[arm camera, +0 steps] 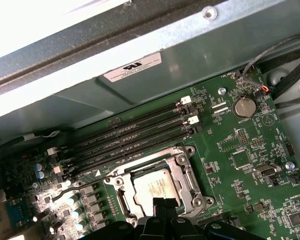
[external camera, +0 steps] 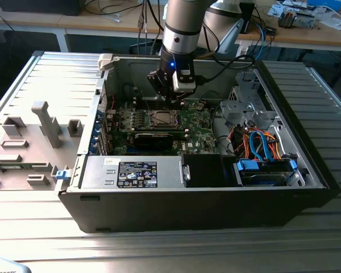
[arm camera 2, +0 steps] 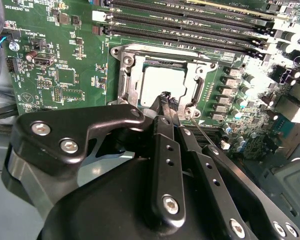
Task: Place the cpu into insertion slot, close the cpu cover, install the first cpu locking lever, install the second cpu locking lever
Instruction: 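Install the first cpu locking lever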
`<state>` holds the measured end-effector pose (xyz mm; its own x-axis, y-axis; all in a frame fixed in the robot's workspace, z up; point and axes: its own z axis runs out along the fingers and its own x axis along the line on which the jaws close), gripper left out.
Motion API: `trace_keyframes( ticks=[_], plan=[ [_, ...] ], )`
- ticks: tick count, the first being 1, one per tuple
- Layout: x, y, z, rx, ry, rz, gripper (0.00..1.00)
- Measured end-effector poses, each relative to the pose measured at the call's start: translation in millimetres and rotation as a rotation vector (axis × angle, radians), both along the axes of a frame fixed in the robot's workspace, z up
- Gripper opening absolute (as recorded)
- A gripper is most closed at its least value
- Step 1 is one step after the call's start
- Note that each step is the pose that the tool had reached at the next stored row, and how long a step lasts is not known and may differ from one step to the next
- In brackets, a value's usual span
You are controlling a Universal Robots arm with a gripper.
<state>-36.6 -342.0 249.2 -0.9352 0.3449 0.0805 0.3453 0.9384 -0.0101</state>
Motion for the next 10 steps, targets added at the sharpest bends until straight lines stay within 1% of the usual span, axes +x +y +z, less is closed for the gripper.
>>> trace_keyframes(
  ticks=[6,8,10],
  plan=[
    [0.0,0.0,0.0,0.0000,0.0001,0.002,0.11],
    [0.0,0.0,0.0,0.0000,0.0000,0.020,0.11],
    [0.0,0.0,0.0,-0.0001,0.0000,0.023,0.11]
  ],
)
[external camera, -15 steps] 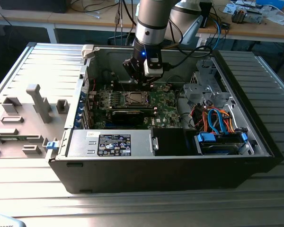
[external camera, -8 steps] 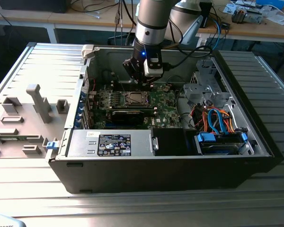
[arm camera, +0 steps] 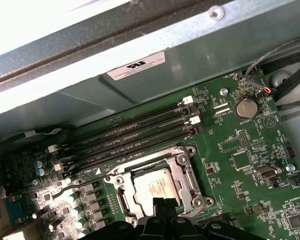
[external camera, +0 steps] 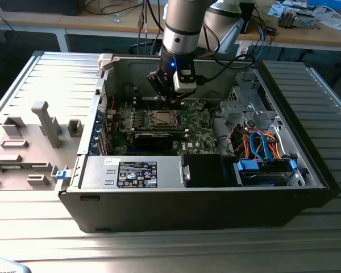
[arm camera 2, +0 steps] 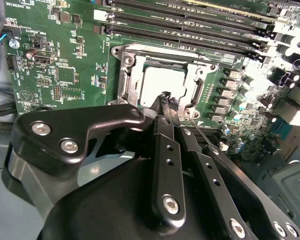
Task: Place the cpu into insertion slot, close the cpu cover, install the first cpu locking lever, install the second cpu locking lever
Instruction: 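Install the first cpu locking lever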
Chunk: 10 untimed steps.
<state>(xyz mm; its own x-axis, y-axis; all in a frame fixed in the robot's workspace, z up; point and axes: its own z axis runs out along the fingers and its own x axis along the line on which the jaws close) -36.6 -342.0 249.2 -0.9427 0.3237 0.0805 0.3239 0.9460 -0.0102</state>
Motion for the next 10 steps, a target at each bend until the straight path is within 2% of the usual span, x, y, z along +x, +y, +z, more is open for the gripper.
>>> trace_keyframes(
  ticks=[10],
  plan=[
    [0.0,0.0,0.0,0.0000,0.0000,0.020,0.11]
  ],
)
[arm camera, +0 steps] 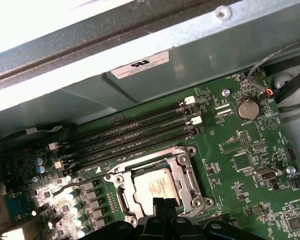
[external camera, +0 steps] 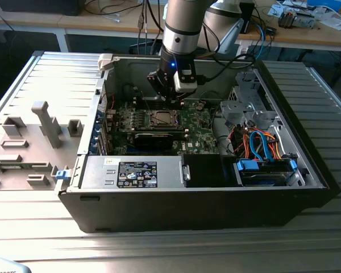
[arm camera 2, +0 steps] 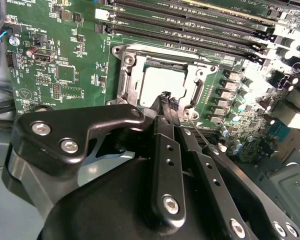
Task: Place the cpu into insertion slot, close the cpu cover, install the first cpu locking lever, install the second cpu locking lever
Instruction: 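Install the first cpu locking lever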
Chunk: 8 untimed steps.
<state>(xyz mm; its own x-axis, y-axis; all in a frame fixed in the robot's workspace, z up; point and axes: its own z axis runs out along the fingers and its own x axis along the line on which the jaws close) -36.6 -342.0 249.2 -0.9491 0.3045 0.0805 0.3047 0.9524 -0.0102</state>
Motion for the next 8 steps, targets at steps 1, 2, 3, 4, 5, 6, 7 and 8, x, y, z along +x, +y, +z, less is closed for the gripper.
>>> trace_keyframes(
  ticks=[1,2,3,4,5,6,7,8],
  plan=[
    [0.0,0.0,0.0,-0.0001,0.0000,0.001,0.11],
    [0.0,0.0,0.0,0.0000,0.0001,0.002,0.11],
    [0.0,0.0,0.0,0.0000,0.0001,0.003,0.11],
    [0.0,0.0,0.0,-0.0001,0.0001,0.005,0.11],
    [0.0,0.0,0.0,0.0000,0.0001,0.007,0.11],
    [0.0,0.0,0.0,0.0000,0.0000,0.008,0.11],
    [0.0,0.0,0.0,0.0001,0.0000,0.010,0.11],
    [0.0,0.0,0.0,0.0001,0.0000,0.012,0.11]
  ],
)
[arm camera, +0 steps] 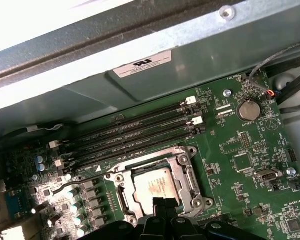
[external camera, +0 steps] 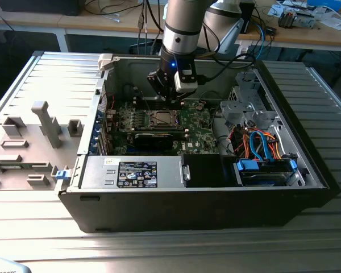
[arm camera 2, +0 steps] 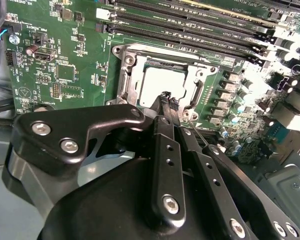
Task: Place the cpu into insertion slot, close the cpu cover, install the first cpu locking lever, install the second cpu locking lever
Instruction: 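Install the first cpu locking lever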
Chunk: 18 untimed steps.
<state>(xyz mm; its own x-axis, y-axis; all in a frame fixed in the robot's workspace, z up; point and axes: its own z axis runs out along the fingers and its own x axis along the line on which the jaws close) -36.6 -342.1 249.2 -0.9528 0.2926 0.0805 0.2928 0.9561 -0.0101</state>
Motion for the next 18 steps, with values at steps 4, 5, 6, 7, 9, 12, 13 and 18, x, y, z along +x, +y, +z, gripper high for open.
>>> trace_keyframes(
  ticks=[4,5,6,7,9,12,13,18],
  plan=[
    [0.1,0.0,0.0,-0.0001,0.0000,0.005,0.11],
    [0.1,0.0,0.0,-0.0001,0.0000,0.007,0.11],
    [0.1,0.0,0.0,-0.0001,0.0000,0.010,0.11],
    [0.1,0.0,0.0,-0.0001,0.0000,0.011,0.11],
    [0.1,0.0,0.0,0.0000,0.0000,0.016,0.11],
    [0.1,0.0,0.0,0.0007,-0.0001,0.018,0.11],
    [0.1,0.0,0.0,0.0010,-0.0001,0.019,0.11],
    [0.1,-0.1,0.0,0.0016,-0.0001,0.021,0.11]
  ],
)
